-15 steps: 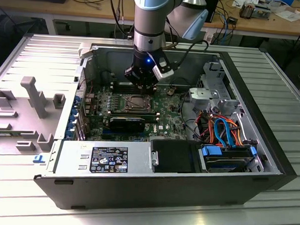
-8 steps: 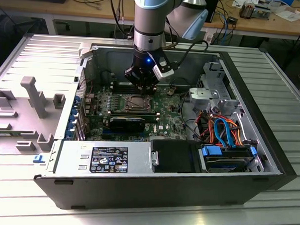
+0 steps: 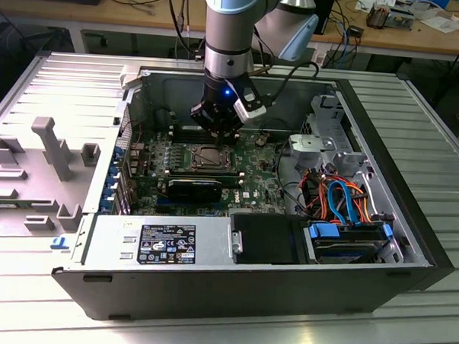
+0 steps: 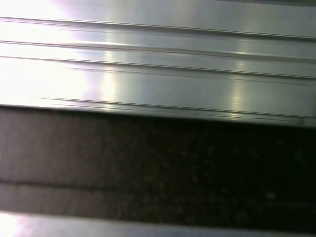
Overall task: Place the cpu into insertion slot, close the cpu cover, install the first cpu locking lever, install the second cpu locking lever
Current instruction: 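Install the second cpu locking lever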
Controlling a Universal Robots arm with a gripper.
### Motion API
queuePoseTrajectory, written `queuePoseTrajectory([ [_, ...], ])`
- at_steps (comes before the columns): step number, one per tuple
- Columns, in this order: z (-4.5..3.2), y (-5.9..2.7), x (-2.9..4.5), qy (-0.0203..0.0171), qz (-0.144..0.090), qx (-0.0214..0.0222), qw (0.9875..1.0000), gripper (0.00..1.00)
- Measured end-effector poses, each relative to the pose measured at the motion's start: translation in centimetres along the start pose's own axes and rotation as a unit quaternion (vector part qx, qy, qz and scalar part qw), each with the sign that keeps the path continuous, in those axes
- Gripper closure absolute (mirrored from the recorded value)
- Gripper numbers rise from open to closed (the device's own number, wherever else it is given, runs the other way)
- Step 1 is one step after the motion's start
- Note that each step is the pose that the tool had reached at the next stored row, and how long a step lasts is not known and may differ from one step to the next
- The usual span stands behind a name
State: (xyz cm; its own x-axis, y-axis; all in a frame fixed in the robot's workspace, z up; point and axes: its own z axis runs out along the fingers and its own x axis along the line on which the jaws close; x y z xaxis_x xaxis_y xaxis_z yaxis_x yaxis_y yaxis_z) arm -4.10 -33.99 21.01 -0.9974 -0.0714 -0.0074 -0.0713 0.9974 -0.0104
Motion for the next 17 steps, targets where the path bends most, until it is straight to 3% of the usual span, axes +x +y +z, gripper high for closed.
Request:
queuePoseTrajectory([
  [7, 0.00, -0.67, 0.05, 0.0000, 0.000, 0.0000, 1.0000, 0.89],
  [17, 0.01, -0.98, 0.07, 0.0000, 0.000, 0.0000, 1.0000, 0.89],
])
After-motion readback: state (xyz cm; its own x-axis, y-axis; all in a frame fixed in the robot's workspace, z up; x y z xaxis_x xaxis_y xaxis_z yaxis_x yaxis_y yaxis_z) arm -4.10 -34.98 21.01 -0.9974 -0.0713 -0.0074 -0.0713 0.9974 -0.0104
